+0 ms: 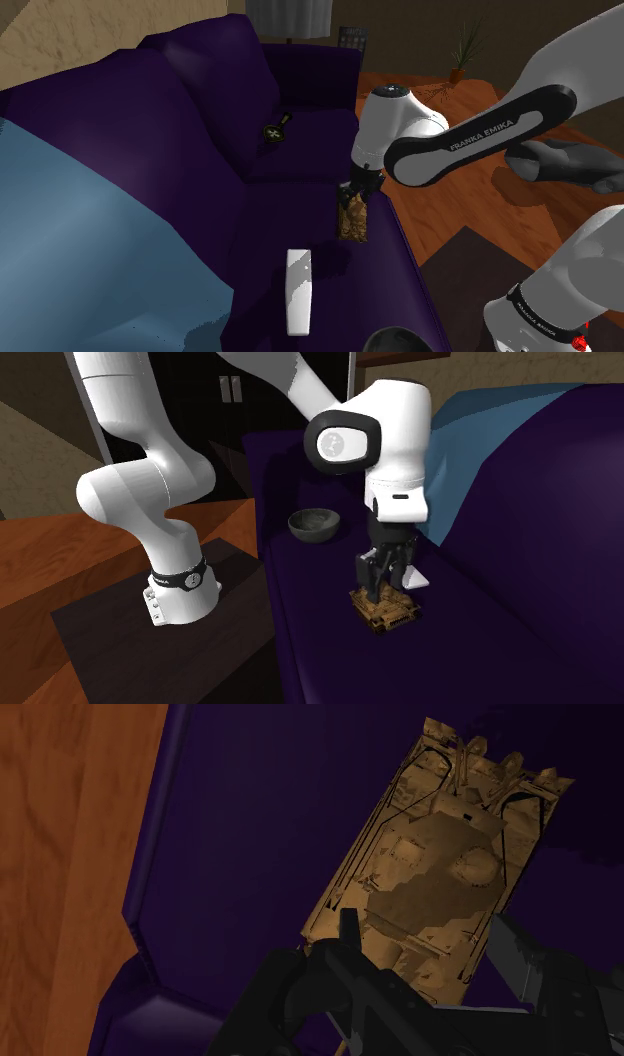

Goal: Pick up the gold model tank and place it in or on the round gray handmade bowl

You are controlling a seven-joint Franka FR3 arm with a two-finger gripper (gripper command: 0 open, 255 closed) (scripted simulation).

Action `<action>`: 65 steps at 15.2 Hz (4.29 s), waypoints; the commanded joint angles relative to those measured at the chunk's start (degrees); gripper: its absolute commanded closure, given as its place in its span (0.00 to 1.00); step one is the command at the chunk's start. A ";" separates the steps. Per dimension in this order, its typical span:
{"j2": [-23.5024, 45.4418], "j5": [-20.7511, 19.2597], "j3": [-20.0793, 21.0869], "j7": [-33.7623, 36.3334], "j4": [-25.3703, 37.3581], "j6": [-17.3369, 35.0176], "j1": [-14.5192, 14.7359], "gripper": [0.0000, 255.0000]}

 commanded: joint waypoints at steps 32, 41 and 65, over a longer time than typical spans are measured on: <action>-24.36 13.67 5.52 5.76 -0.57 -22.40 10.50 1.00; -30.83 19.98 12.86 16.36 -0.89 -27.75 17.84 1.00; -27.92 26.97 28.34 29.52 -3.96 -19.69 21.45 1.00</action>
